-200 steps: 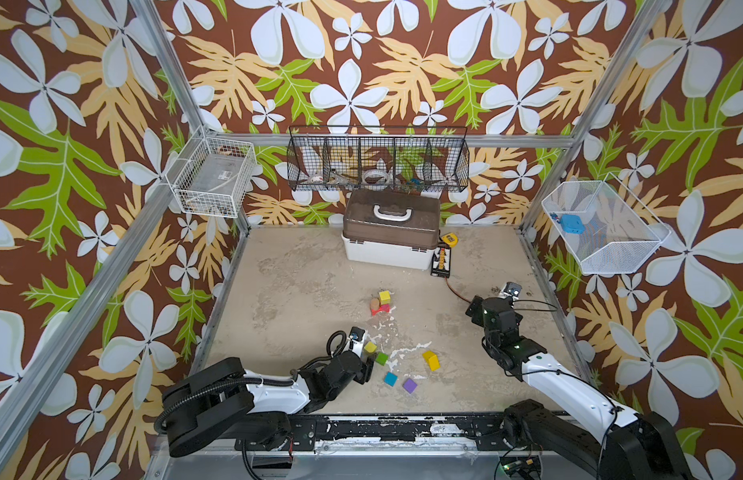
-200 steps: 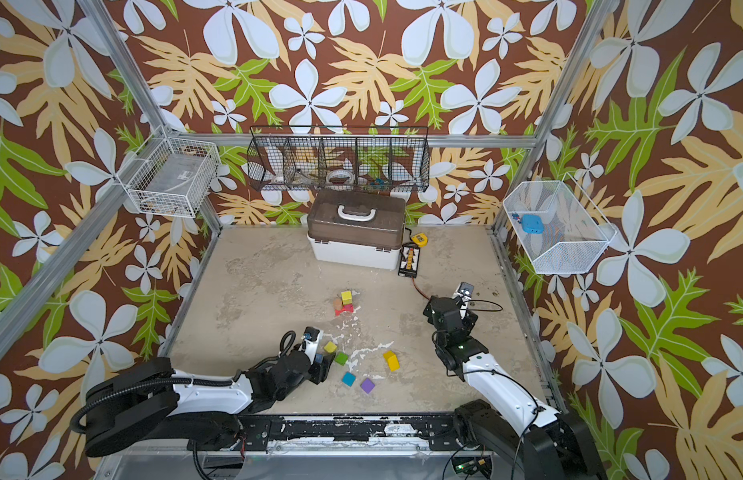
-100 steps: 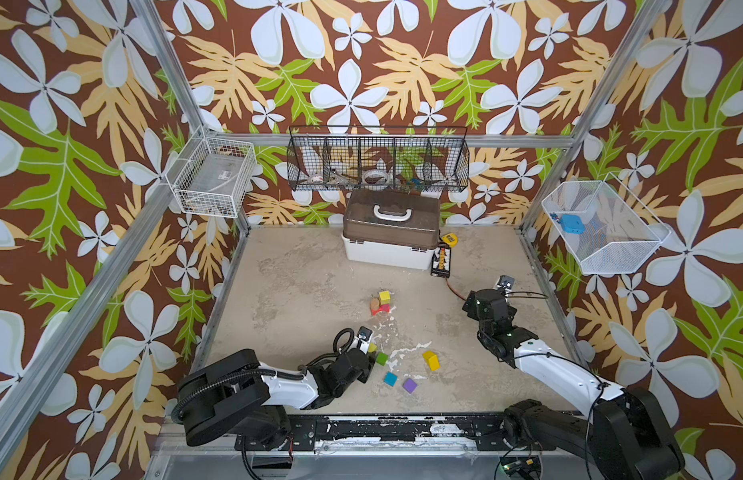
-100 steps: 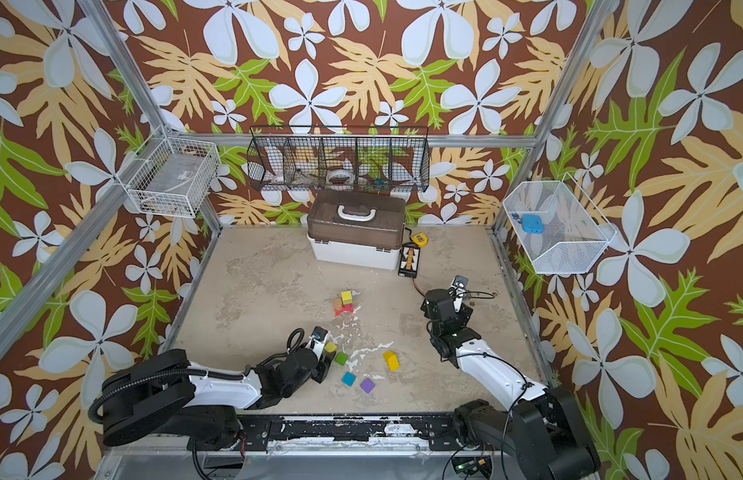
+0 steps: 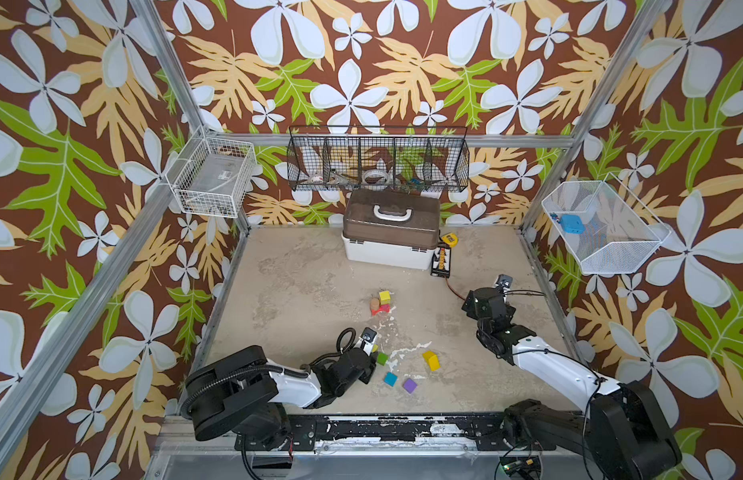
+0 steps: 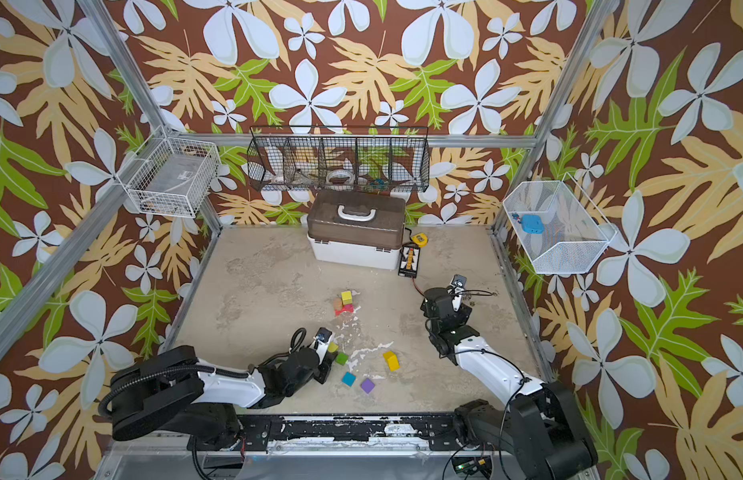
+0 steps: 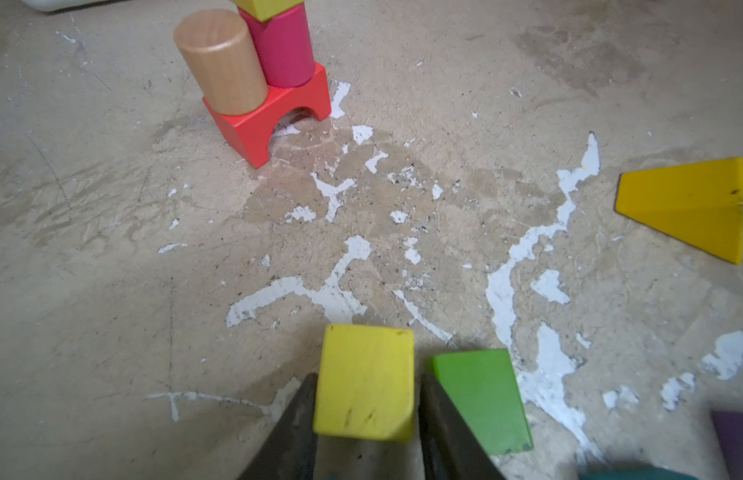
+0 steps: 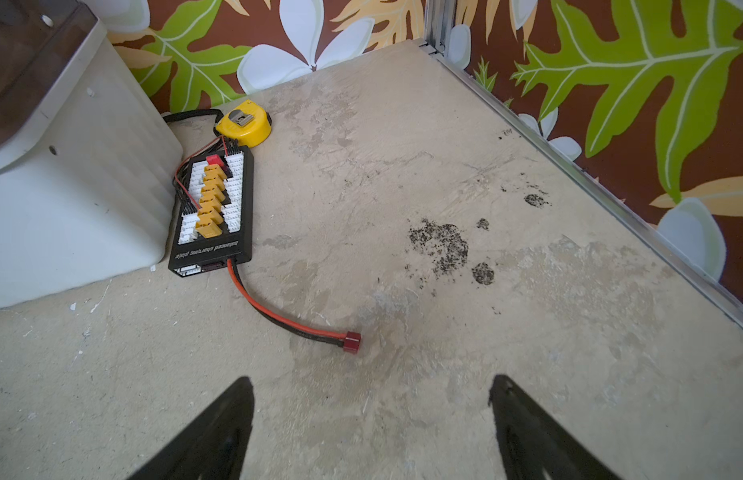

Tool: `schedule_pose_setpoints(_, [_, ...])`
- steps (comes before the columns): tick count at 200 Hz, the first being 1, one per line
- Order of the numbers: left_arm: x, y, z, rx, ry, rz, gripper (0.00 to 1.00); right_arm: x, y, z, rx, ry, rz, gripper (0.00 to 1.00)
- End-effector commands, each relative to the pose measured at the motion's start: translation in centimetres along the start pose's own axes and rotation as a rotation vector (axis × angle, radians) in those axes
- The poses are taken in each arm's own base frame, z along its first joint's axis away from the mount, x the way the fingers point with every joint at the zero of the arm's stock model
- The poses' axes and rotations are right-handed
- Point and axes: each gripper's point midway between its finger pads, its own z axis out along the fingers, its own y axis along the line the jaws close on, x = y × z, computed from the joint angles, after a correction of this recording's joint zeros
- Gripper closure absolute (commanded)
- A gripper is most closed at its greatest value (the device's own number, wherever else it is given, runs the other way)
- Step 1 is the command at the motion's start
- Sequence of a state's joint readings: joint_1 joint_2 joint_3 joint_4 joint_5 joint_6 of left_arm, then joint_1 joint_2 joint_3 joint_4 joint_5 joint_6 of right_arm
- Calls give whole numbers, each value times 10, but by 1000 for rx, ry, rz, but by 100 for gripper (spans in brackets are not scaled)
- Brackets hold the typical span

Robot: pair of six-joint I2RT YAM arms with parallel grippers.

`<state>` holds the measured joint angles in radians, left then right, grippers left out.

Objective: Build the wood block tower
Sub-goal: 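Close the left gripper on the yellow cube, then lift and carry the yellow cube with the left gripper above the stack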

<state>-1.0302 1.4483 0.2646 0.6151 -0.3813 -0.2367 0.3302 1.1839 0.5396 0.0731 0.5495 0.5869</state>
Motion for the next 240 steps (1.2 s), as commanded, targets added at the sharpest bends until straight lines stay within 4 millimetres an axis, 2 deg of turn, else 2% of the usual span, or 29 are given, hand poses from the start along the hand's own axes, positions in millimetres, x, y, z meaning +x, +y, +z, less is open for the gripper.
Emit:
schedule_pose_setpoints(1, [-9, -5, 1, 25, -29, -8, 60, -2, -1, 0, 11, -5, -3, 12])
schedule_pose_setpoints(35, [-12, -1, 5, 36, -23, -23, 75, -1, -1, 0, 6, -4, -3, 12])
schedule_pose_setpoints(56, [-18, 2, 8, 40, -30, -33, 77, -2, 0, -1, 1, -5, -2, 12])
schedule_pose_setpoints(74, [-30, 7, 7, 17, -49, -30, 79, -2, 0, -1, -4, -9, -1, 12])
schedule_pose_setpoints(118, [-85, 32, -11, -4, -175, -114, 81, -5, -1, -6, -21, -33, 11, 10])
schedule_pose_setpoints(138, [-116, 41, -30, -27, -247, -130, 81, -5, -1, -7, -31, -39, 17, 10])
schedule_pose_setpoints(158, [-151, 36, -51, 13, -312, -120, 81, -5, -2, -10, -39, -45, 21, 10])
schedule_pose_setpoints(171, [-175, 33, -64, 43, -336, -103, 87, -5, -3, -11, -46, -52, 25, 9])
schedule_pose_setpoints(202, [-215, 33, -86, 89, -363, -3, 100, -5, -2, -14, -61, -53, 27, 9])
schedule_pose_setpoints(218, [-228, 36, -91, 103, -391, 68, 100, -5, -4, -15, -61, -58, 32, 8])
schedule_pose_setpoints(240, [-229, 40, -83, 131, -370, 219, 100, -5, -5, -17, -64, -63, 36, 7])
